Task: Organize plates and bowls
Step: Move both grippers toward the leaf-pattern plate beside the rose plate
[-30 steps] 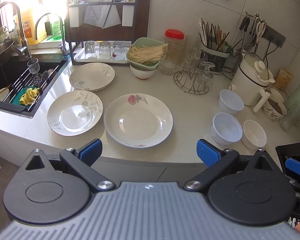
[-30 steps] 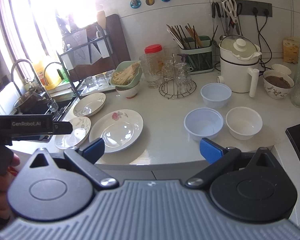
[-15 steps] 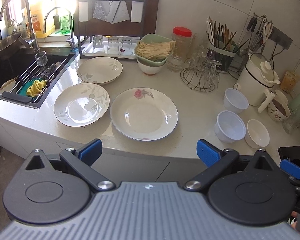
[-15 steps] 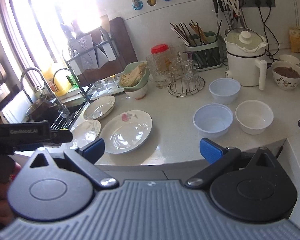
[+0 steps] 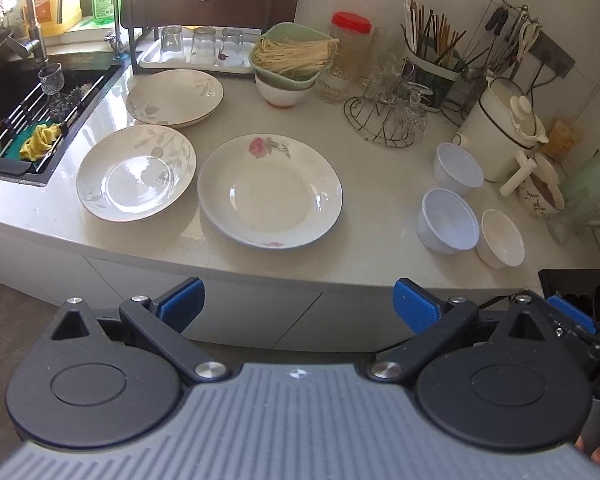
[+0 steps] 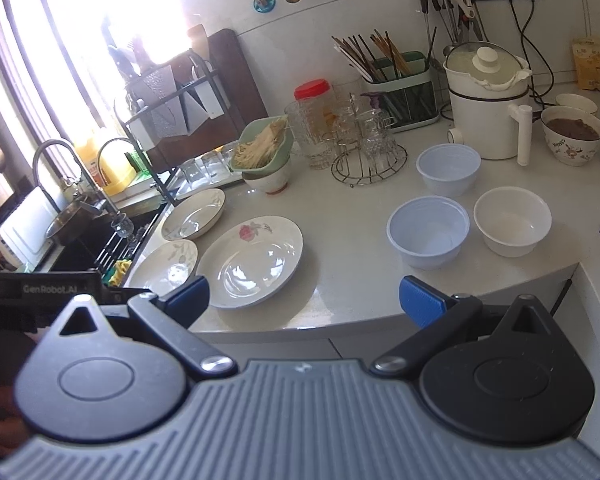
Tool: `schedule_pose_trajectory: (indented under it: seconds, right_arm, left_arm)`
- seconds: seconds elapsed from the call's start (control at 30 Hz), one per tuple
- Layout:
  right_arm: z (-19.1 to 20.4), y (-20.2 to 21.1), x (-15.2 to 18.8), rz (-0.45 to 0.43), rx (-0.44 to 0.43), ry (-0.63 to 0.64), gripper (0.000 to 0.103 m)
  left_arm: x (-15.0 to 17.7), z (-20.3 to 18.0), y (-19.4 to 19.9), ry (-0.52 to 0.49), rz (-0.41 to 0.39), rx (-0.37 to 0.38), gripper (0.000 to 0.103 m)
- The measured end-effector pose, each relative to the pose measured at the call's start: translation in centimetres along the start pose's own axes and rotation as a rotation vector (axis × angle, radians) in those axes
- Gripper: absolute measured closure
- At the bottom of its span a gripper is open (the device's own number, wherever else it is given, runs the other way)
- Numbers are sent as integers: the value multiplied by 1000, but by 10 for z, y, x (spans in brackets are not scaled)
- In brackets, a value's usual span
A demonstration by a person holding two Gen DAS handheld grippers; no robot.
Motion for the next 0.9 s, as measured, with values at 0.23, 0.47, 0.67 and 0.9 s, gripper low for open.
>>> schedule_pose_trajectory:
  seconds: [0.23, 0.47, 0.67, 0.9]
  right_arm:
    - [29, -20, -13, 2, -19, 18, 3]
    - [53, -43, -28, 27, -8, -18, 12]
    - [73, -71, -44, 66, 7, -53, 21]
    - [105, -99, -61, 72, 29, -45, 35]
  left_arm:
    - [-35, 21, -12, 4, 19, 29, 1]
    - [-83, 47, -13, -51, -47, -13, 1]
    - [-131, 60, -31, -74, -37, 30, 1]
    - [-174, 64, -56, -146, -10, 120, 1]
Point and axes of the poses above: each gripper's, at about its wrist camera, not at the fingertips, and y roughly against the way its jaws point, z to its left, x to its underside, the point moved 4 cm from there along -y, roughly the way its jaws point, and after that the axes turned 9 degrees about y, right-handed, at the moved point
